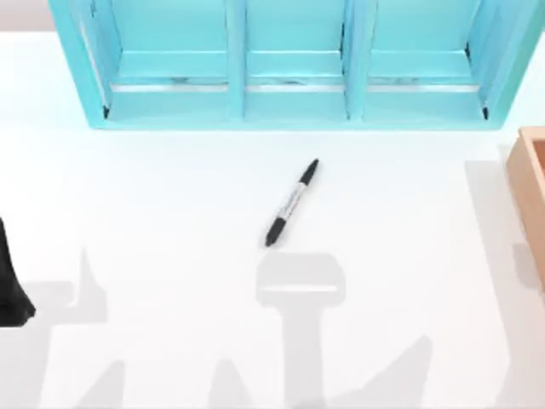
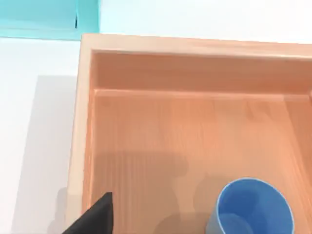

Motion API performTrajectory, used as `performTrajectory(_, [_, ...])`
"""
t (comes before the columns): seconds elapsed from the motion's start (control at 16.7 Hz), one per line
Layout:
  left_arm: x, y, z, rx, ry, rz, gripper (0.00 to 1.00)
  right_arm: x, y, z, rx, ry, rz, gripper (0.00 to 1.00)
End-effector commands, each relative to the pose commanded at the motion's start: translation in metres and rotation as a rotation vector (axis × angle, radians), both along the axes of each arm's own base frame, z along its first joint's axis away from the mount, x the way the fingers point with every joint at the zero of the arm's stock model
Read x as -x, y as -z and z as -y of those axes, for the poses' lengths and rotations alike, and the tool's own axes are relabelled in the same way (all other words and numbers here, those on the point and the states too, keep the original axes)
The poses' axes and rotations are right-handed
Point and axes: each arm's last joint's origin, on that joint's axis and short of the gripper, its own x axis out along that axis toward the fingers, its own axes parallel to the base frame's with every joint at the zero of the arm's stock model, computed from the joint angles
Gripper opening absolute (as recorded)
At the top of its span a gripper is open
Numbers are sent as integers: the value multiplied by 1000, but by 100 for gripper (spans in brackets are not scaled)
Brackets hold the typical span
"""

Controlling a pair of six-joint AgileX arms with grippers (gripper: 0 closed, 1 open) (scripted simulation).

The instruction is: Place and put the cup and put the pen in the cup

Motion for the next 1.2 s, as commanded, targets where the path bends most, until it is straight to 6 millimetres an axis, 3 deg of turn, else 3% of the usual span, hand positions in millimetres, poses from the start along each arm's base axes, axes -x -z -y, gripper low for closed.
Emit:
performTrajectory(0.3, [0,0,0,0,0,0,100,-71,-28,33,-19,31,-442,100])
performTrajectory(0.66, [0,0,0,0,0,0,100,-148,-12,83,-108,23,-851,100])
performTrajectory(0.9, [0,0,0,0,0,0,100,-168,1,102,-151,13,-975,100])
performTrajectory(1.2, [0,0,0,0,0,0,100,-170,2,101,-152,8,-983,100])
